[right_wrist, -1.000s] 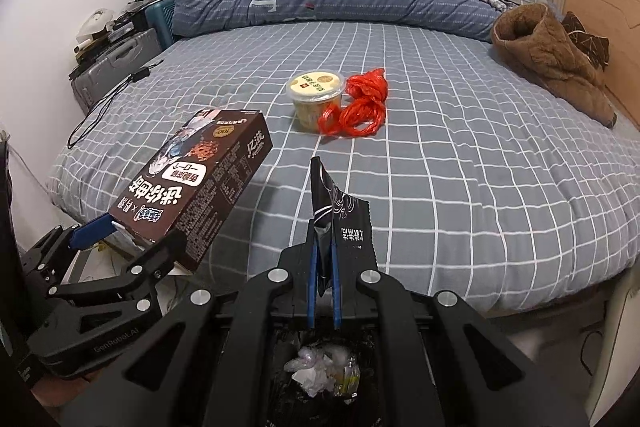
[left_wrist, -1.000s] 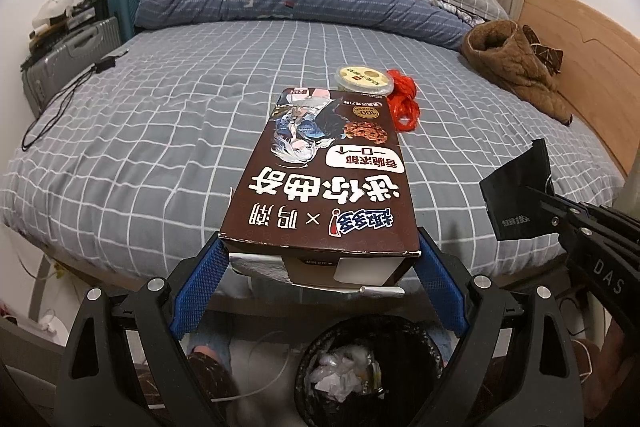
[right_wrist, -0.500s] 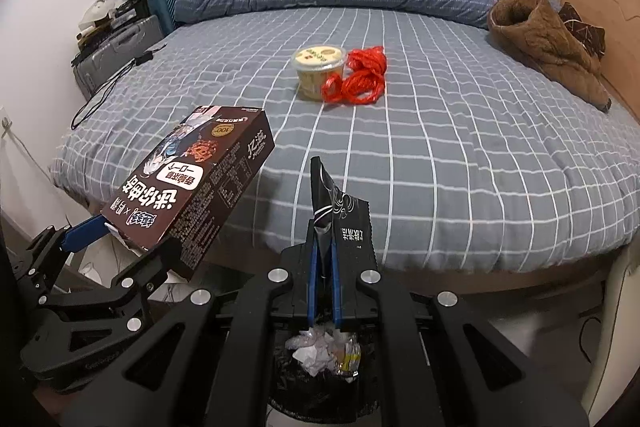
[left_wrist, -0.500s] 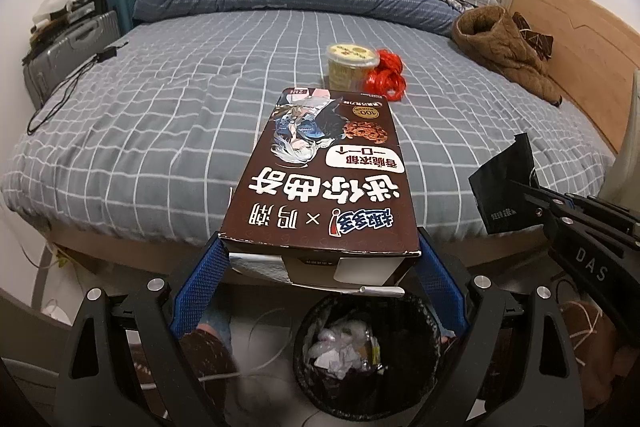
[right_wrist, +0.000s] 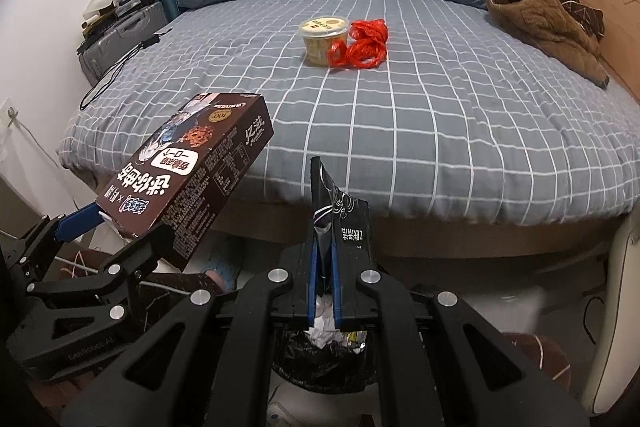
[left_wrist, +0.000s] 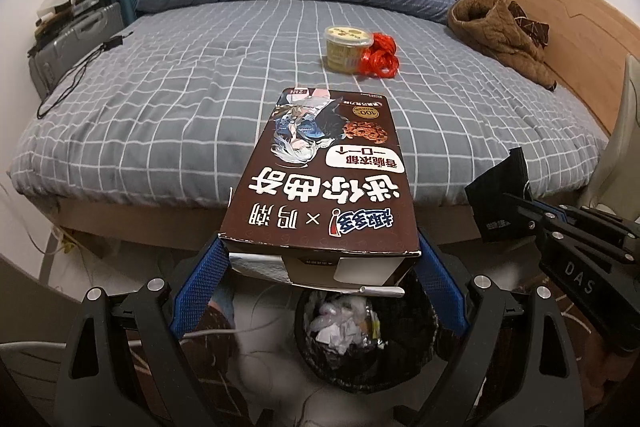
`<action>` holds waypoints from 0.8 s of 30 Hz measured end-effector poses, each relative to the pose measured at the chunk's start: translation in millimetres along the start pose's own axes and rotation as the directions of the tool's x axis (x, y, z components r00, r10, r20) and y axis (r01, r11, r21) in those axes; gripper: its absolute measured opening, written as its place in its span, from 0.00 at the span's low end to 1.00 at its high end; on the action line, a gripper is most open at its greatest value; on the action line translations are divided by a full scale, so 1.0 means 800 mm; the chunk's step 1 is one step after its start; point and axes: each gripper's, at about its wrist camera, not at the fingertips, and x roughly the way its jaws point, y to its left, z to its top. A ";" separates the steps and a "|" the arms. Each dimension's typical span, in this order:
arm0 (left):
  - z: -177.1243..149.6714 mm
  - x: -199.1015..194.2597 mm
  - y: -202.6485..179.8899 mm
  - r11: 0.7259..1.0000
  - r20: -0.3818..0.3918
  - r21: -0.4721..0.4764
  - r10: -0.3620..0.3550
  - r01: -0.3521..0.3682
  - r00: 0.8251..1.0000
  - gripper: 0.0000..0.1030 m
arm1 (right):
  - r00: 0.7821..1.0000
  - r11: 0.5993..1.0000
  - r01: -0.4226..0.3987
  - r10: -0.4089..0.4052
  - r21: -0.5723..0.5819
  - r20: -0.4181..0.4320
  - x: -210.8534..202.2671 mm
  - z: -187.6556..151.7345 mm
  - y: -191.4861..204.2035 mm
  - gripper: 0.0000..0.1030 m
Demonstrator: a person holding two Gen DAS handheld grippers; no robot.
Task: Collect trash
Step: 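Carry the brown box and black sachet down over the black bin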
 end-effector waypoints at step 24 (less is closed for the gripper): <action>-0.077 -0.042 -0.010 0.999 -0.101 0.044 -0.012 0.017 0.995 0.86 | 0.996 0.999 -0.026 0.023 -0.030 -0.084 -0.025 -0.065 0.029 0.05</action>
